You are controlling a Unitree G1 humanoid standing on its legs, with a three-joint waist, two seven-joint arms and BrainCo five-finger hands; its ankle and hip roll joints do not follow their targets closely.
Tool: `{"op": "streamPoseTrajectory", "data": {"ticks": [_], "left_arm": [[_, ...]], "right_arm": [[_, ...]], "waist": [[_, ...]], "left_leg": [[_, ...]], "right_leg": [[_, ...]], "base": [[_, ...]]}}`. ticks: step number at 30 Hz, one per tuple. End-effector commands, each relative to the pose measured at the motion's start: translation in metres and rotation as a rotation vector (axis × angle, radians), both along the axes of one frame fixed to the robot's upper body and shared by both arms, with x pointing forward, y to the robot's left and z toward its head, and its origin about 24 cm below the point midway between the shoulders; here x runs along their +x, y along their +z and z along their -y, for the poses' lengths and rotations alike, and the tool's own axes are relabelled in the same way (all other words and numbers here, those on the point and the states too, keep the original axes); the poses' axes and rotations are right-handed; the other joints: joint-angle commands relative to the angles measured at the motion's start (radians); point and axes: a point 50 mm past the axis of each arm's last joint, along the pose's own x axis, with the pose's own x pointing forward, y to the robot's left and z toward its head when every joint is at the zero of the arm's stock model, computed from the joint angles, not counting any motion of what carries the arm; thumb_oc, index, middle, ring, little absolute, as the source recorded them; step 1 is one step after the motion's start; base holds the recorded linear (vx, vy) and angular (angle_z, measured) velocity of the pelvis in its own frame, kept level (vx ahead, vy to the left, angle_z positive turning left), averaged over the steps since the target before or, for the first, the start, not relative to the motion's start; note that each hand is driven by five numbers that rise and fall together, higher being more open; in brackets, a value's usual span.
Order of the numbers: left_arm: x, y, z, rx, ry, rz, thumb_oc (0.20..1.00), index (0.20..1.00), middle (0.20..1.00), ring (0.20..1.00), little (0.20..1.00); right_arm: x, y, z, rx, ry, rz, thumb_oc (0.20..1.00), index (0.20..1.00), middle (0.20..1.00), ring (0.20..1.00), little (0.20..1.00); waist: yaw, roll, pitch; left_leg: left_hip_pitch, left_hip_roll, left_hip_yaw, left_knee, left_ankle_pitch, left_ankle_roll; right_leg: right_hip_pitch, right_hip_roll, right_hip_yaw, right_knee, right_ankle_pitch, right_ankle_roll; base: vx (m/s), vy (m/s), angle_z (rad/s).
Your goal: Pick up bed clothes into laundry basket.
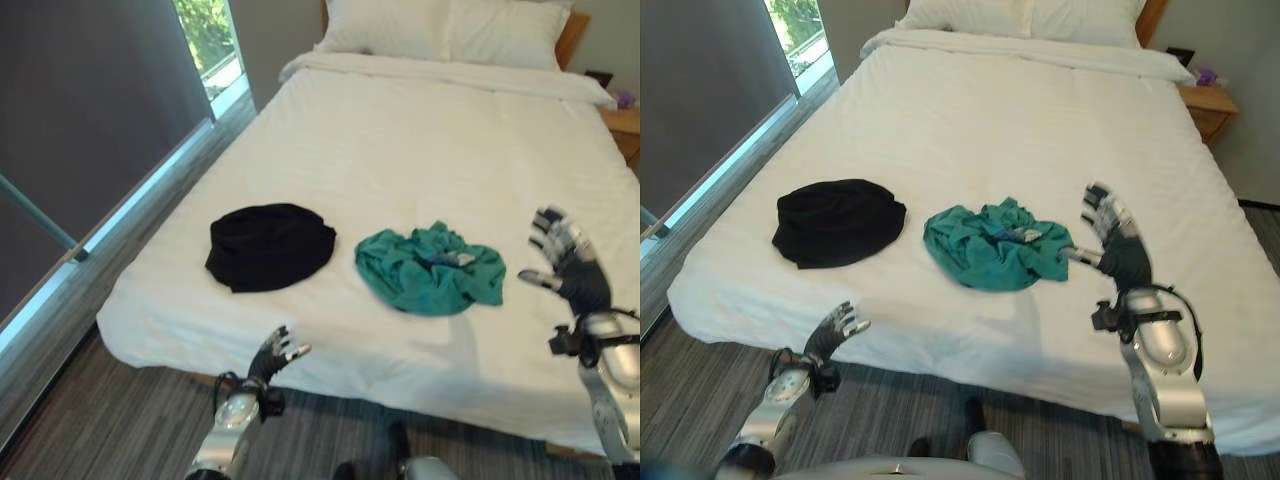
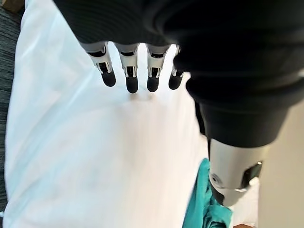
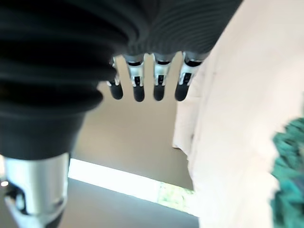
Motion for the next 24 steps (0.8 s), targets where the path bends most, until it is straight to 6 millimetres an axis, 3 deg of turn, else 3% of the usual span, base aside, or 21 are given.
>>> {"op": "streamPoseTrajectory", "data": {"ticks": [1, 2, 3, 4, 5, 6, 7, 8, 10, 17, 22, 23, 24], "left_arm": [[0.006, 0.013, -0.004, 0.000, -0.060, 0.064, 1.000, 1.000, 1.000, 1.000, 1.000], [0.006, 0.013, -0.003, -0.004, -0.058, 0.066, 1.000, 1.000, 1.000, 1.000, 1.000], [0.001, 0.009, 0.001, -0.013, -0.099, 0.038, 1.000, 1.000, 1.000, 1.000, 1.000], [0.001, 0.009, 0.001, -0.016, -0.094, 0.039, 1.000, 1.000, 1.000, 1.000, 1.000], [-0.002, 0.009, 0.005, -0.032, -0.113, 0.033, 1.000, 1.000, 1.000, 1.000, 1.000], [-0.005, 0.009, 0.013, -0.057, -0.151, 0.026, 1.000, 1.000, 1.000, 1.000, 1.000], [-0.005, 0.009, 0.012, -0.059, -0.145, 0.027, 1.000, 1.000, 1.000, 1.000, 1.000], [-0.006, 0.009, 0.015, -0.059, -0.173, 0.026, 1.000, 1.000, 1.000, 1.000, 1.000], [-0.004, 0.016, 0.014, -0.065, -0.180, 0.052, 1.000, 1.000, 1.000, 1.000, 1.000], [0.002, 0.029, 0.008, -0.058, -0.168, 0.107, 1.000, 1.000, 1.000, 1.000, 1.000], [0.008, 0.033, 0.011, -0.065, -0.160, 0.129, 1.000, 1.000, 1.000, 1.000, 1.000], [0.008, 0.033, 0.010, -0.064, -0.159, 0.129, 1.000, 1.000, 1.000, 1.000, 1.000], [0.011, 0.039, 0.011, -0.059, -0.169, 0.159, 1.000, 1.000, 1.000, 1.000, 1.000]], "right_arm": [[0.014, 0.024, 0.033, -0.283, -0.091, -0.057, 1.000, 1.000, 1.000, 1.000, 1.000], [0.016, 0.025, 0.033, -0.287, -0.088, -0.054, 1.000, 1.000, 1.000, 1.000, 1.000], [0.032, 0.020, 0.056, -0.473, -0.179, -0.219, 1.000, 1.000, 1.000, 1.000, 1.000], [0.034, 0.020, 0.055, -0.476, -0.175, -0.217, 1.000, 1.000, 1.000, 1.000, 1.000], [0.045, 0.027, 0.060, -0.588, -0.202, -0.256, 1.000, 1.000, 1.000, 1.000, 1.000], [0.066, 0.027, 0.072, -0.670, -0.279, -0.341, 1.000, 1.000, 1.000, 1.000, 1.000], [0.068, 0.028, 0.070, -0.672, -0.274, -0.337, 1.000, 1.000, 1.000, 1.000, 1.000], [0.088, 0.020, 0.076, -0.688, -0.332, -0.418, 1.000, 1.000, 1.000, 1.000, 1.000], [0.119, 0.030, 0.068, -0.768, -0.388, -0.467, 1.000, 1.000, 1.000, 1.000, 1.000], [0.147, 0.037, 0.030, -0.785, -0.381, -0.406, 1.000, 1.000, 1.000, 1.000, 1.000], [0.147, -0.018, 0.028, -0.905, -0.375, -0.670, 1.000, 1.000, 1.000, 1.000, 1.000], [0.147, -0.018, 0.027, -0.905, -0.374, -0.669, 1.000, 1.000, 1.000, 1.000, 1.000], [0.138, -0.043, 0.033, -0.953, -0.377, -0.759, 1.000, 1.000, 1.000, 1.000, 1.000]], "waist": [[0.046, 0.002, -0.053], [0.043, 0.004, -0.050], [0.062, -0.002, -0.051], [0.058, 0.001, -0.049], [0.065, 0.000, -0.044], [0.083, -0.001, -0.034], [0.077, 0.000, -0.034], [0.099, 0.000, -0.022], [0.111, 0.009, 0.008], [0.153, 0.021, 0.064], [0.197, 0.047, 0.118], [0.196, 0.047, 0.118], [0.210, 0.063, 0.127]], "left_leg": [[-0.041, 0.020, 0.046, -0.042, 0.091, -0.034], [-0.047, 0.019, 0.045, -0.039, 0.099, -0.035], [-0.042, 0.022, 0.034, -0.044, 0.092, -0.037], [-0.040, 0.023, 0.034, -0.044, 0.091, -0.037], [-0.042, 0.023, 0.028, -0.044, 0.093, -0.038], [-0.052, 0.023, 0.014, -0.046, 0.098, -0.038], [-0.052, 0.023, 0.014, -0.046, 0.098, -0.038], [-0.068, 0.023, 0.005, -0.045, 0.106, -0.041], [-0.111, 0.023, -0.014, -0.044, 0.122, -0.049], [-0.227, 0.018, -0.060, -0.048, 0.160, -0.060], [-0.294, 0.007, -0.097, -0.049, 0.188, -0.070], [-0.294, 0.007, -0.097, -0.049, 0.188, -0.070], [-0.308, 0.005, -0.102, -0.047, 0.193, -0.072]], "right_leg": [[0.043, -0.010, -0.028, 0.056, -0.102, 0.040], [0.039, -0.010, -0.028, 0.056, -0.093, 0.041], [0.055, -0.008, -0.040, 0.040, -0.099, 0.035], [0.058, -0.008, -0.040, 0.039, -0.099, 0.034], [0.058, -0.006, -0.044, 0.038, -0.096, 0.031], [0.055, -0.003, -0.052, 0.034, -0.092, 0.026], [0.054, -0.003, -0.052, 0.034, -0.092, 0.026], [0.046, 0.001, -0.059, 0.030, -0.088, 0.022], [0.018, 0.007, -0.075, 0.021, -0.079, 0.015], [-0.070, 0.021, -0.105, -0.015, -0.045, 0.010], [-0.124, 0.028, -0.138, -0.014, -0.039, 0.005], [-0.124, 0.028, -0.138, -0.014, -0.039, 0.005], [-0.132, 0.028, -0.143, -0.013, -0.040, 0.002]], "base": [[0.06, -0.095, 0.16], [0.08, -0.085, 0.34], [0.03, -0.050, 0.43], [0.07, -0.069, 0.38], [-0.02, -0.047, 0.24], [-0.02, -0.048, 0.08], [-0.05, -0.054, 0.03], [-0.06, -0.044, 0.06], [-0.11, -0.063, 0.09], [-0.11, -0.072, 0.20], [-0.05, -0.047, 0.38], [-0.03, -0.021, 0.19], [0.00, -0.014, 0.07]]}}
